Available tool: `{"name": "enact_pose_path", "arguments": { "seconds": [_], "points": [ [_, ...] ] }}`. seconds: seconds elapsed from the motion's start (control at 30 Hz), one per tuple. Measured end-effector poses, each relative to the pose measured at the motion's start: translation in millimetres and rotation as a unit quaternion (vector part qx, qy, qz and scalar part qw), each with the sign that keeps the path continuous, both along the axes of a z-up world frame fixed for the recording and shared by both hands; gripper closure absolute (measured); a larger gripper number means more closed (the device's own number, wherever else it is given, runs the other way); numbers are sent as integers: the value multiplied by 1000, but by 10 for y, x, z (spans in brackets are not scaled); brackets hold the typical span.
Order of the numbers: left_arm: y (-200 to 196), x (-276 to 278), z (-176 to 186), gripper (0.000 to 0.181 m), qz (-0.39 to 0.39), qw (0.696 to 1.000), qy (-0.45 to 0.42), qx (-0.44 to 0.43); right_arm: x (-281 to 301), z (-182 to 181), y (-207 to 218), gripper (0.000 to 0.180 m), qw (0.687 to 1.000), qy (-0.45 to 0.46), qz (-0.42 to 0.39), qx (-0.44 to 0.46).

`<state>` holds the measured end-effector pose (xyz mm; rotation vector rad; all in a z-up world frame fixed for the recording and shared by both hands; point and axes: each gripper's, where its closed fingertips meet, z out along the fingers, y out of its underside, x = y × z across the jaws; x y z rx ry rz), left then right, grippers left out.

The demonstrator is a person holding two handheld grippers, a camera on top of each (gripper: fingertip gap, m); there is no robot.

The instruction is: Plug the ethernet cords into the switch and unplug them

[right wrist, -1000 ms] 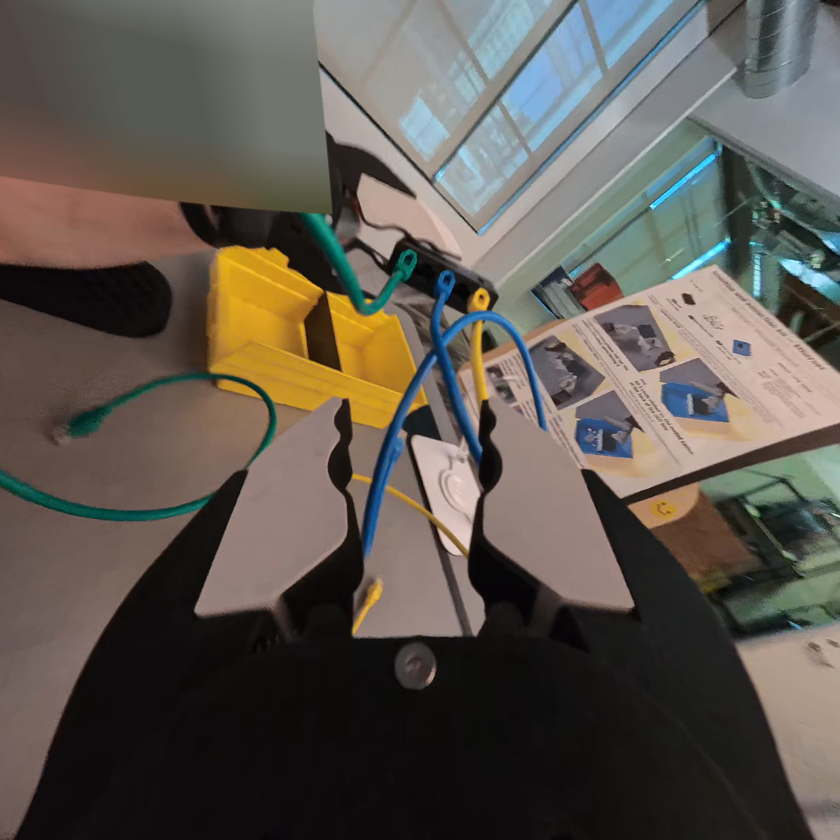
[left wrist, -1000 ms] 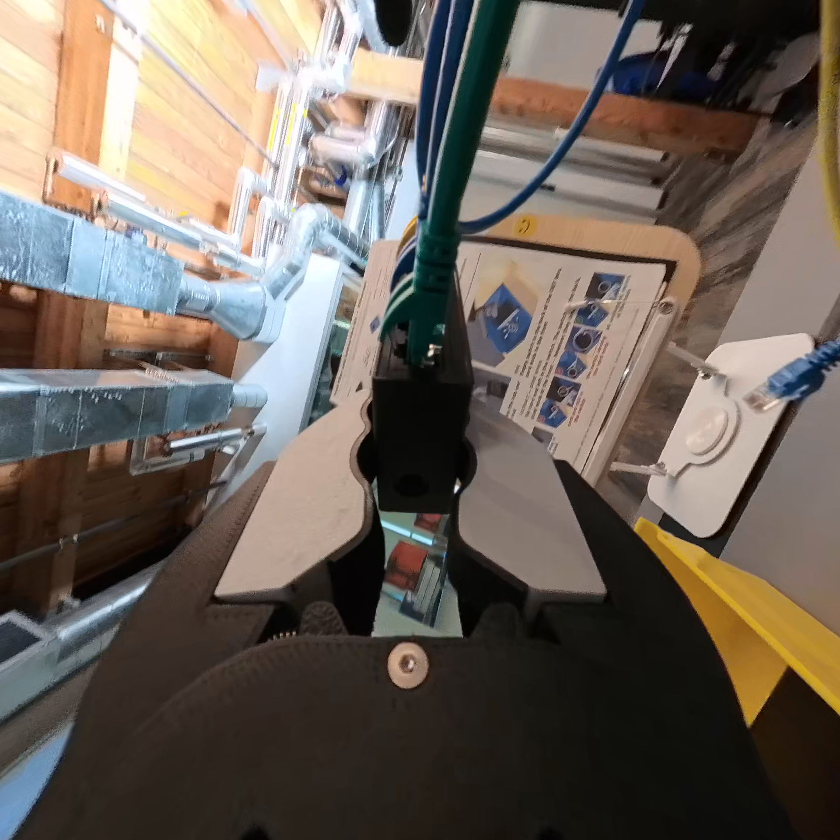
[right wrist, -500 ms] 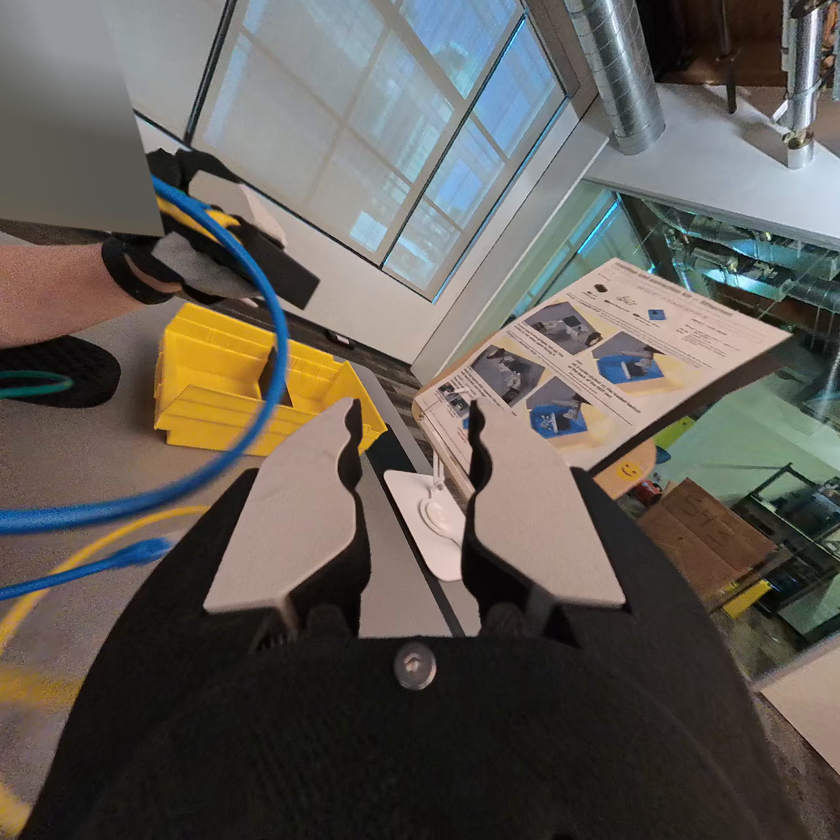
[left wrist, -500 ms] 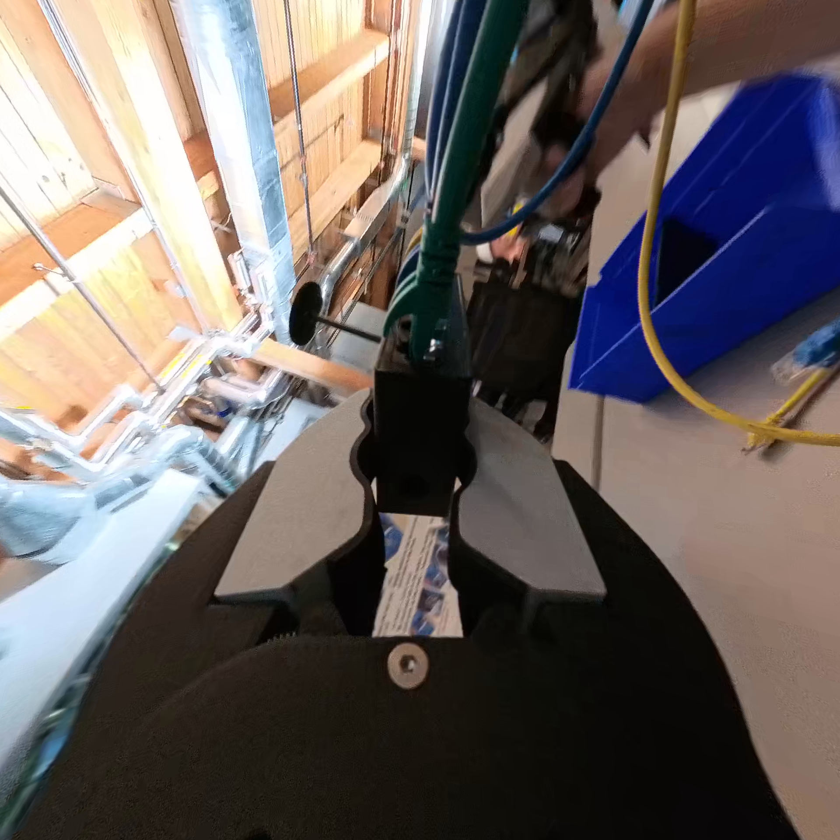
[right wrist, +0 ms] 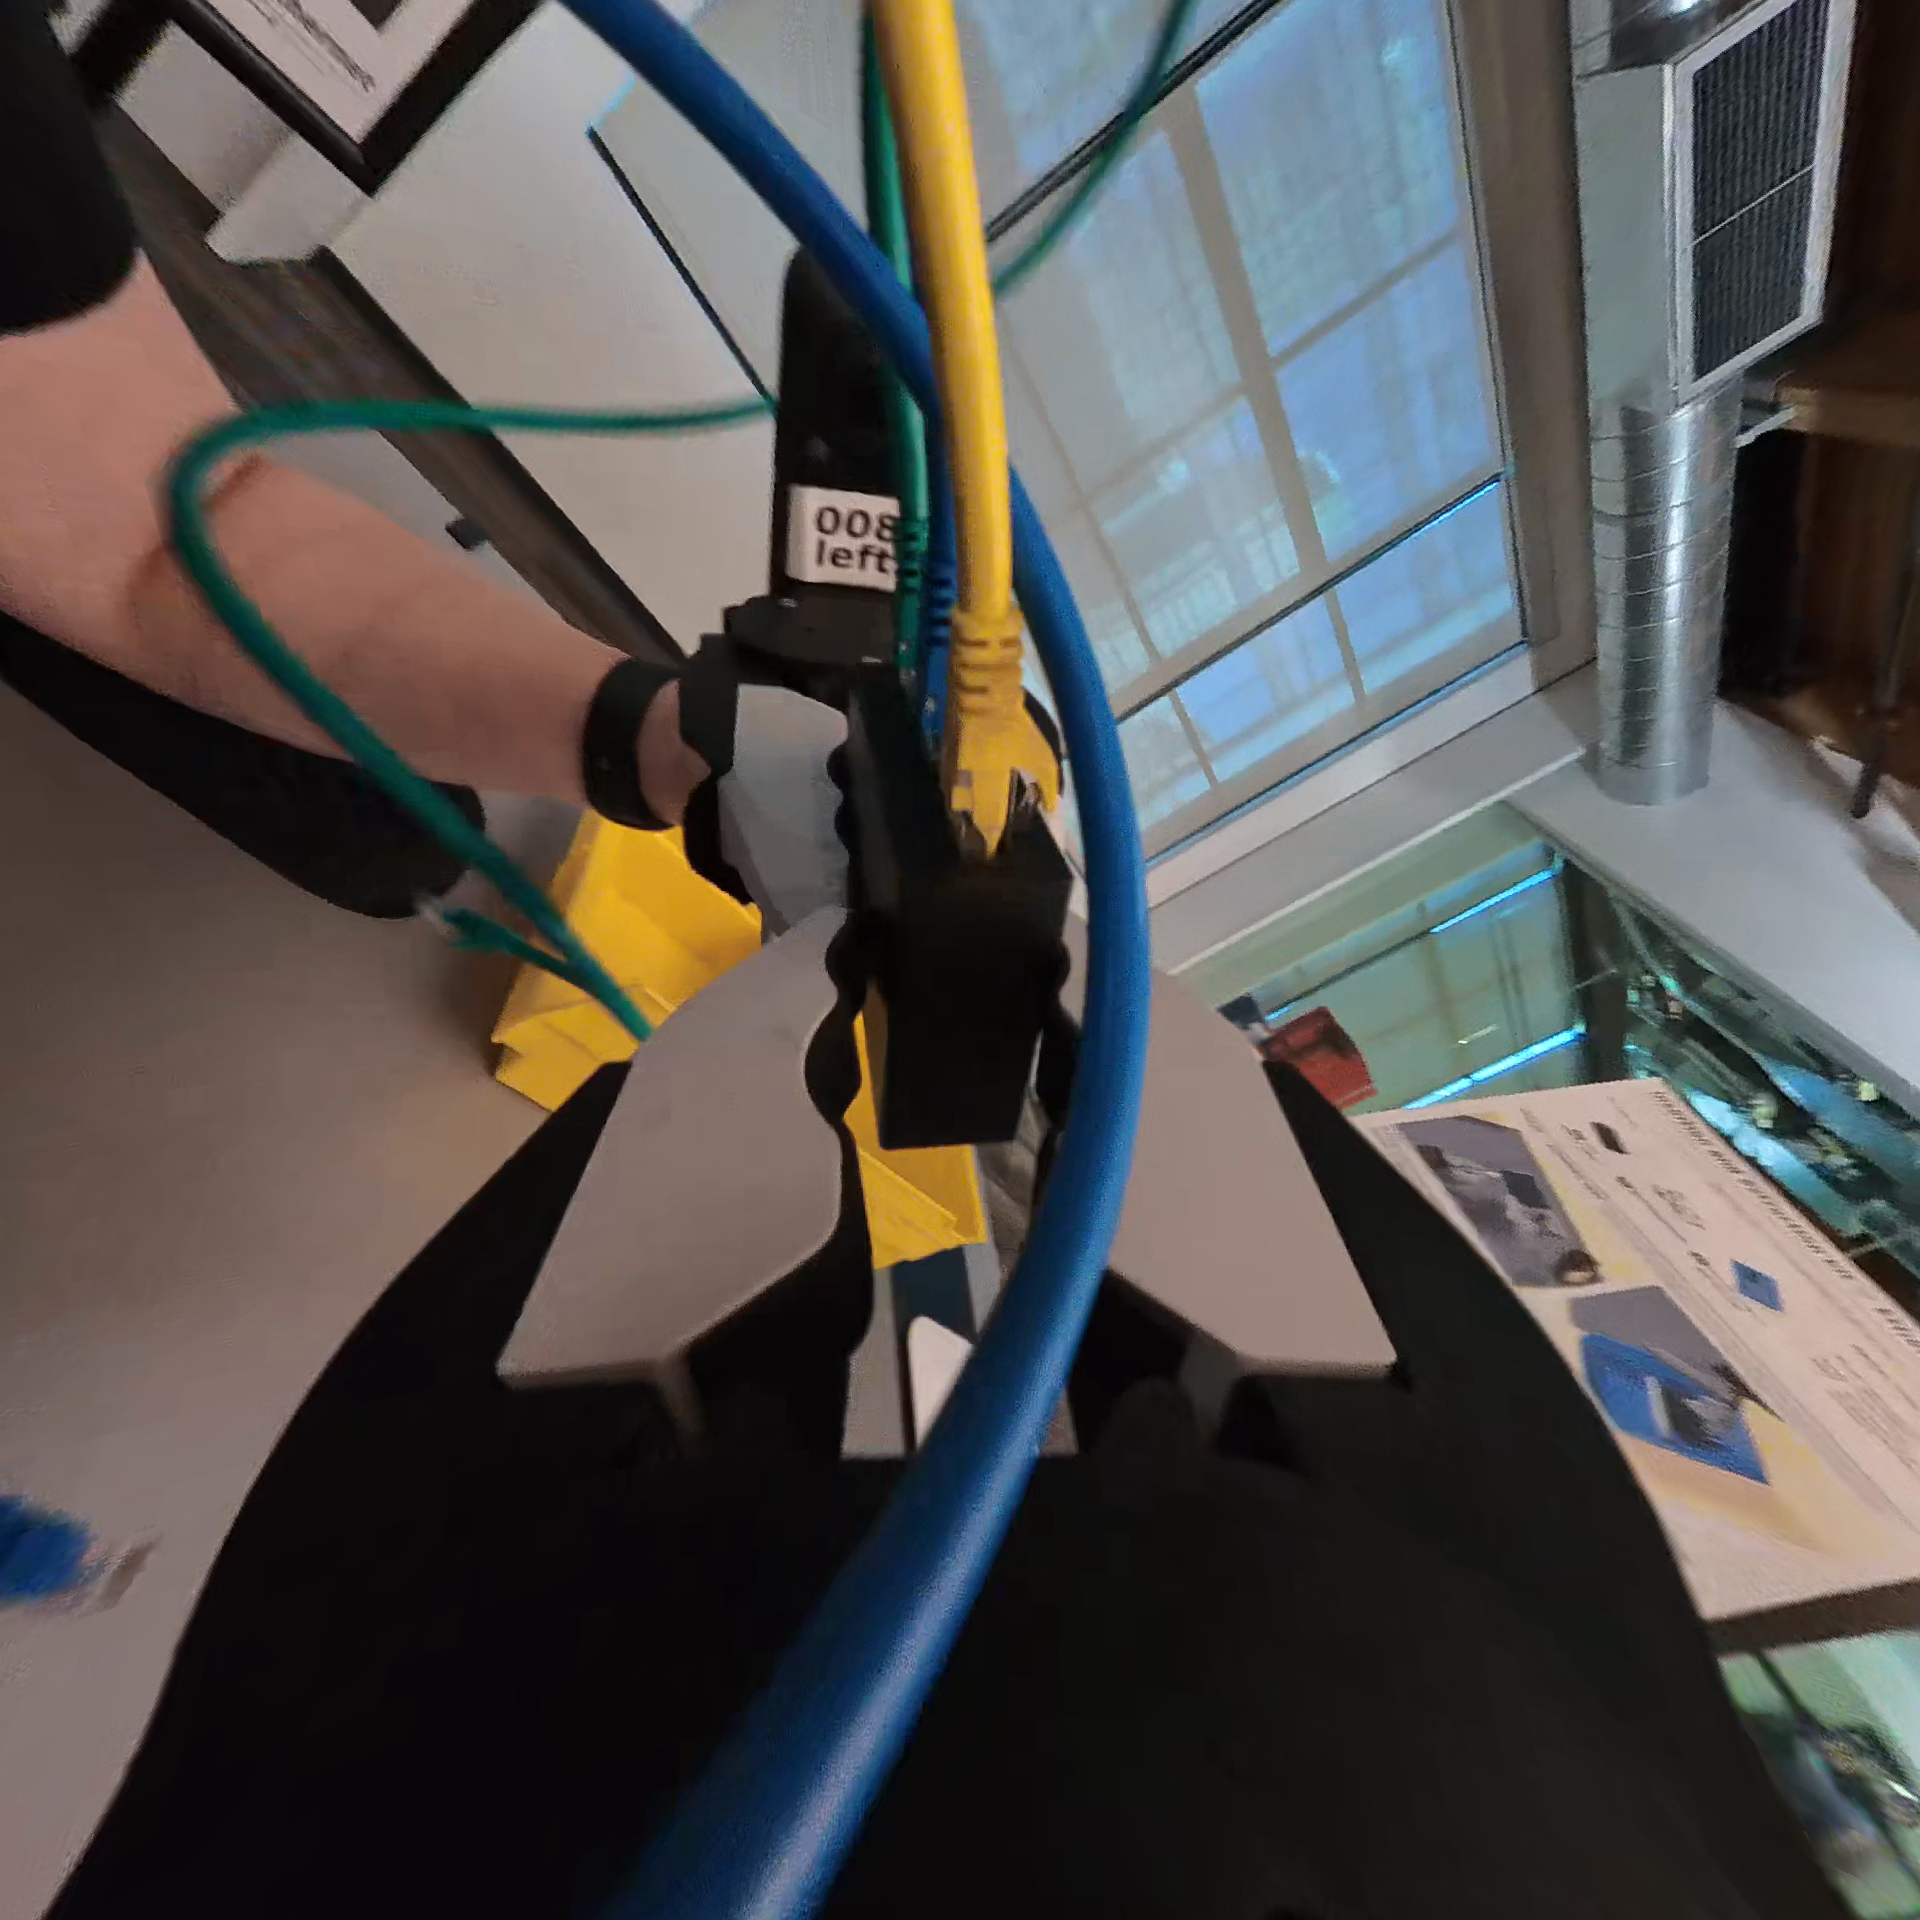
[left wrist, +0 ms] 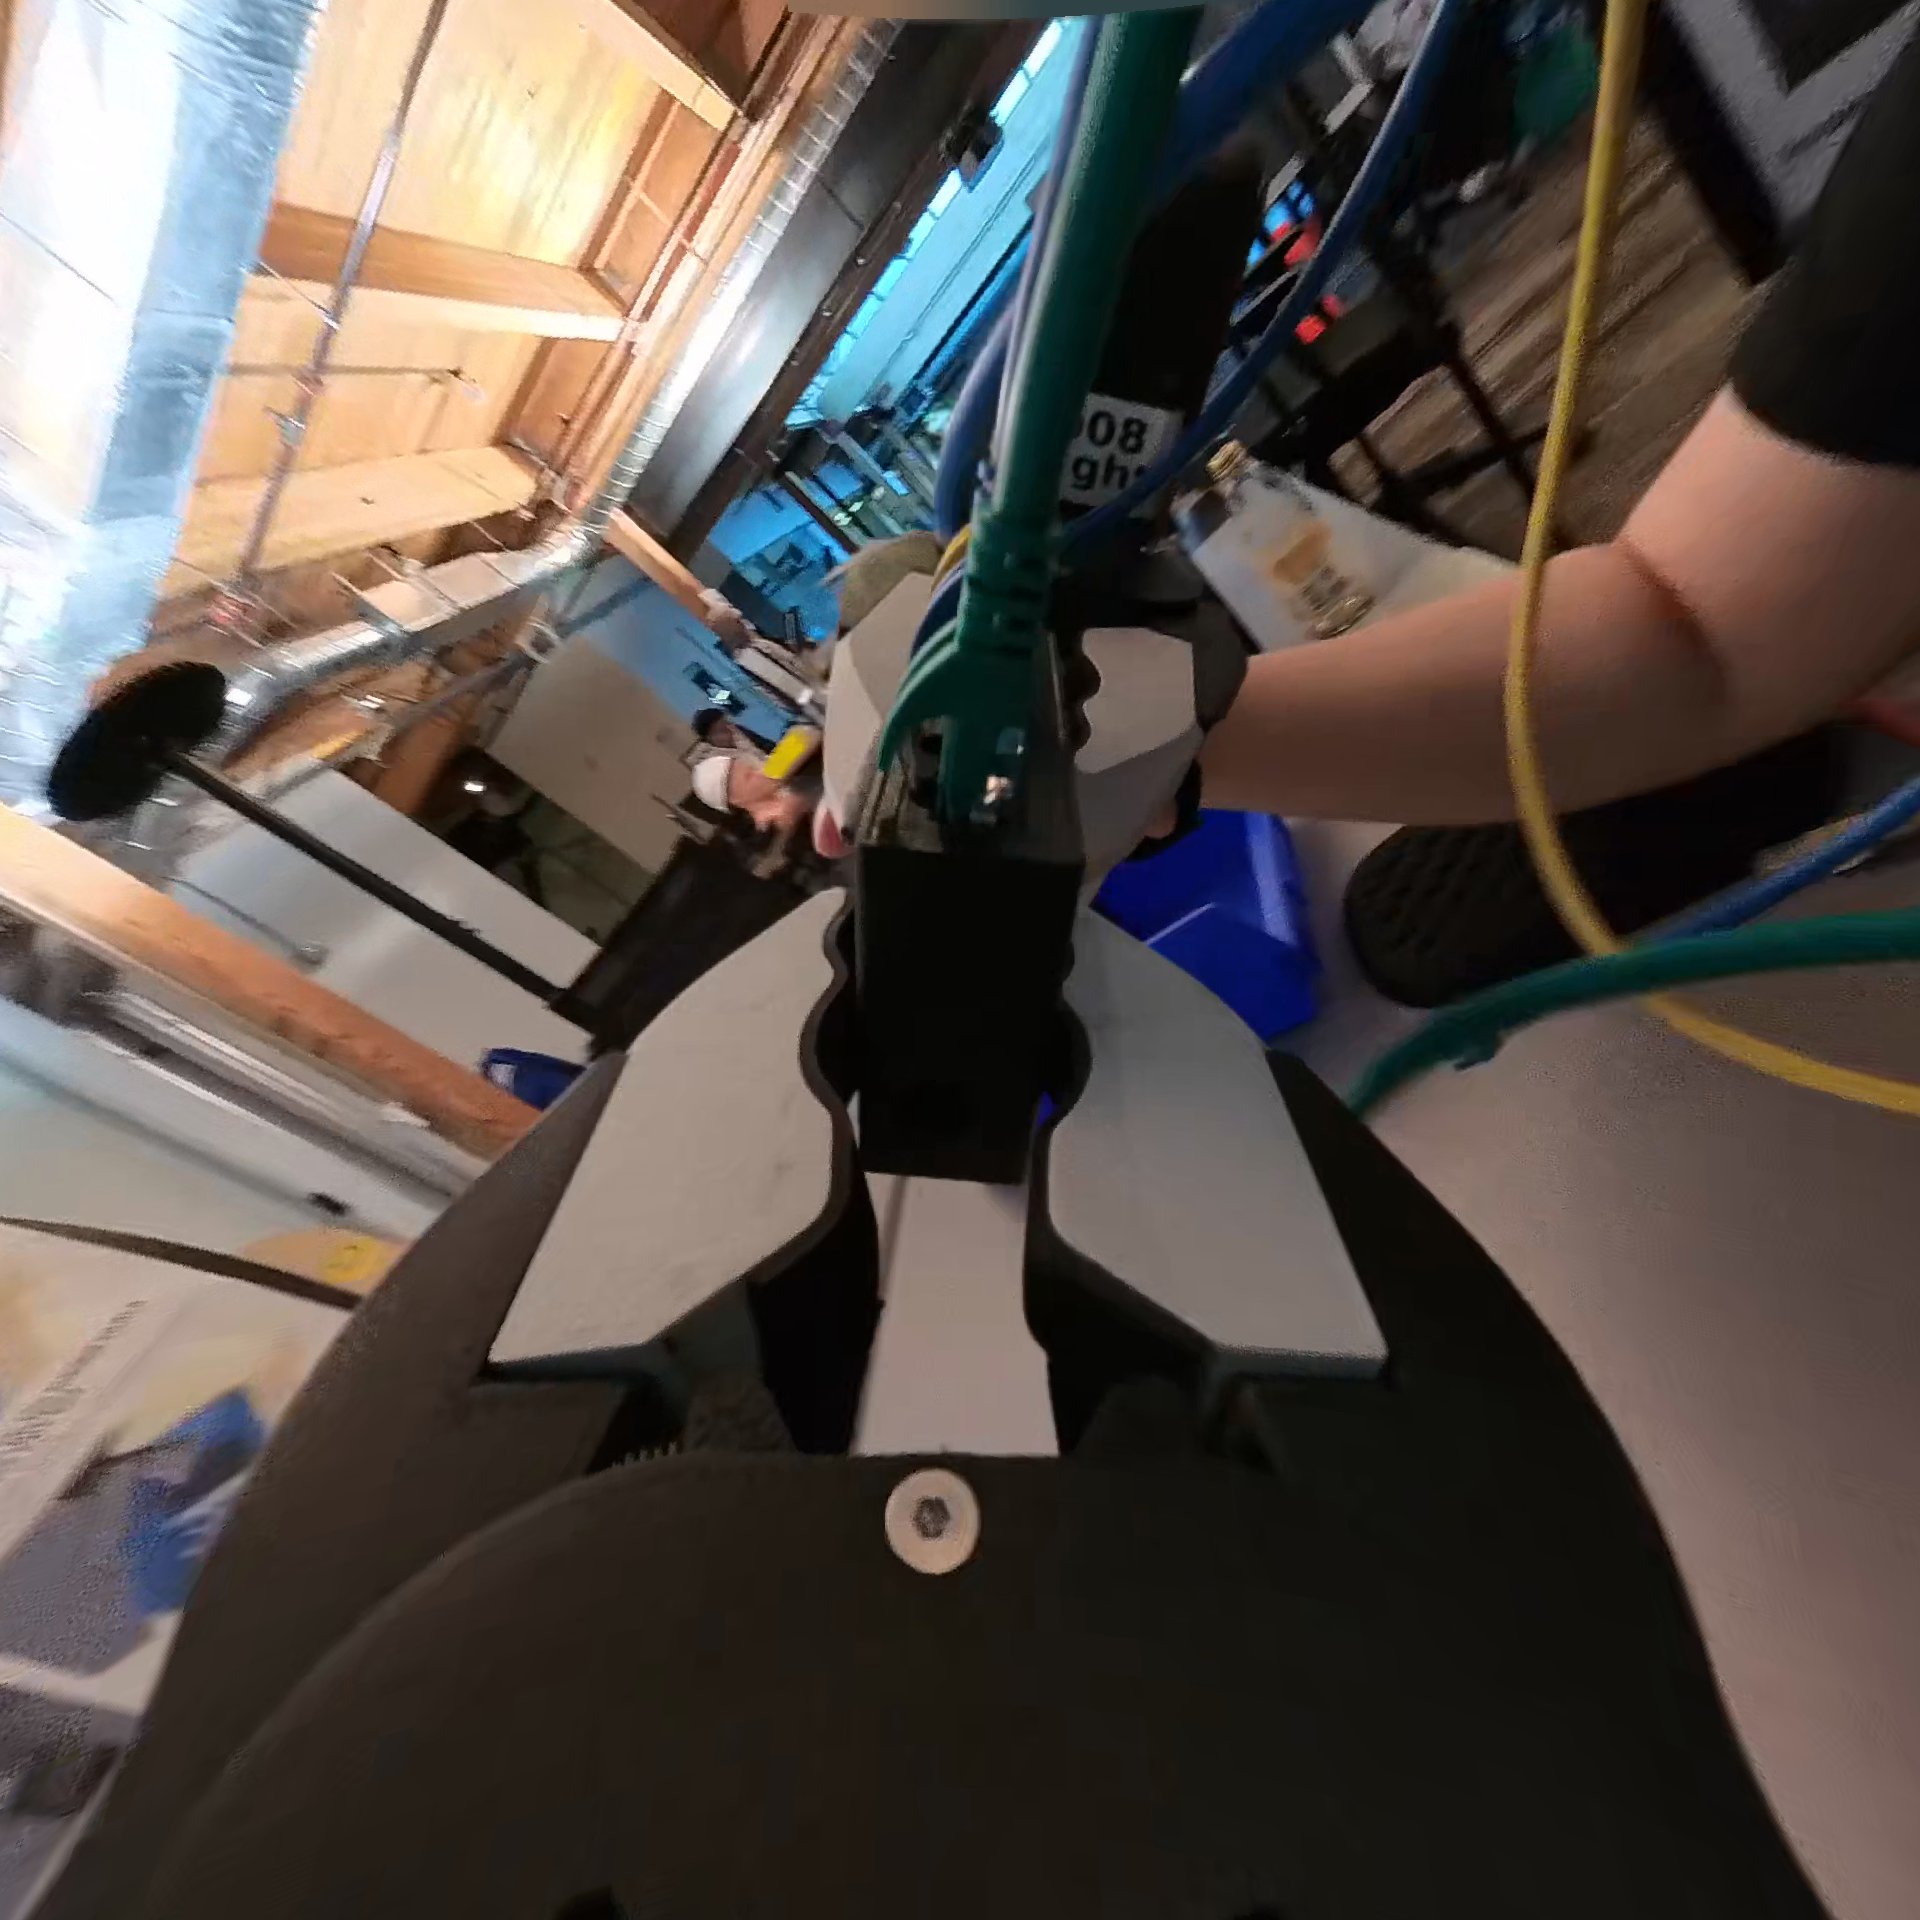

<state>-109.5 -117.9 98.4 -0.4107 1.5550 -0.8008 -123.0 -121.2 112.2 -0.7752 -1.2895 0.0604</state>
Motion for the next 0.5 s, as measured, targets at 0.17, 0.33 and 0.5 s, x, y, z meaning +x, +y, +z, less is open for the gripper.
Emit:
{"name": "enact_pose_path", "arguments": {
  "seconds": [0.17, 0.33, 0.5],
  "points": [
    [40, 23, -117, 151, -24, 997, 50, -61, -17, -65, 25, 151, 999, -3, 4, -53],
    [431, 8, -104, 148, 69, 992, 48, -90, 95, 1, 155, 152, 997, 6, -52, -50],
    [1242, -467, -69, 149, 214, 966, 63, -132, 550, 321, 219, 152, 987, 51, -150, -9]
  ]
}}
